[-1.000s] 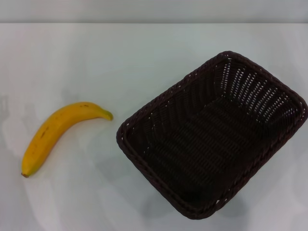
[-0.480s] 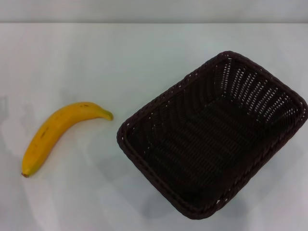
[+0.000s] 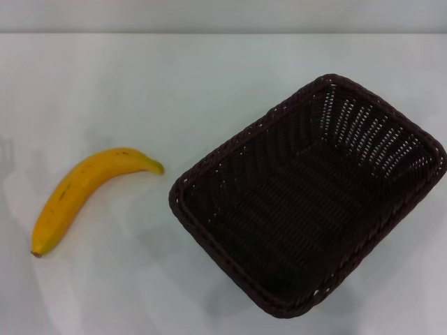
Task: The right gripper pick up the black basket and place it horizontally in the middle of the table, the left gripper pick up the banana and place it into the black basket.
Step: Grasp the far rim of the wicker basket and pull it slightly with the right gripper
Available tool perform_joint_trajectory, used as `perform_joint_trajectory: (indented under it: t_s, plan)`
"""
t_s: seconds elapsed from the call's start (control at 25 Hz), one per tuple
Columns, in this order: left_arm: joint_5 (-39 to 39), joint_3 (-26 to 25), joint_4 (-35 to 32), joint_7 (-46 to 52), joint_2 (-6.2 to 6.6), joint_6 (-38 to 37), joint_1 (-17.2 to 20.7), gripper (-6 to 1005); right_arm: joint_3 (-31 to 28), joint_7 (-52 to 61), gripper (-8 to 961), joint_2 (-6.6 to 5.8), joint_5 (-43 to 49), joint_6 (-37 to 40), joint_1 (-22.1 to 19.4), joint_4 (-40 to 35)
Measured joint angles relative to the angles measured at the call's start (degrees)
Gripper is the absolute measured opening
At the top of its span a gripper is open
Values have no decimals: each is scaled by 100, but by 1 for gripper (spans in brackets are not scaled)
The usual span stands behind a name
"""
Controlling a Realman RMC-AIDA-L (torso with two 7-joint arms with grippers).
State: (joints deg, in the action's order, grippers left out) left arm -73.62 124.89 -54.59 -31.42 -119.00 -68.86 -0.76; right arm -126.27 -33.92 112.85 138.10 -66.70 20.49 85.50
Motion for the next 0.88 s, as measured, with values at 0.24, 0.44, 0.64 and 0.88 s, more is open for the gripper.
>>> perform_joint_trajectory:
  t_s: [0.24, 0.44, 0.64, 0.88]
  plan:
    - [7, 59, 1, -16, 0, 16, -57, 887, 52, -238, 807, -96, 22, -982, 308, -8]
    - [27, 108, 1, -7, 0, 24, -65, 887, 50, -475, 798, 51, -39, -1339, 443, 10]
    - [91, 154, 1, -4, 0, 24, -75, 887, 75, -614, 790, 163, -45, -1660, 560, 28]
    - [177, 158, -18, -4, 1, 24, -54, 887, 332, -596, 779, 180, -42, -1902, 761, 42]
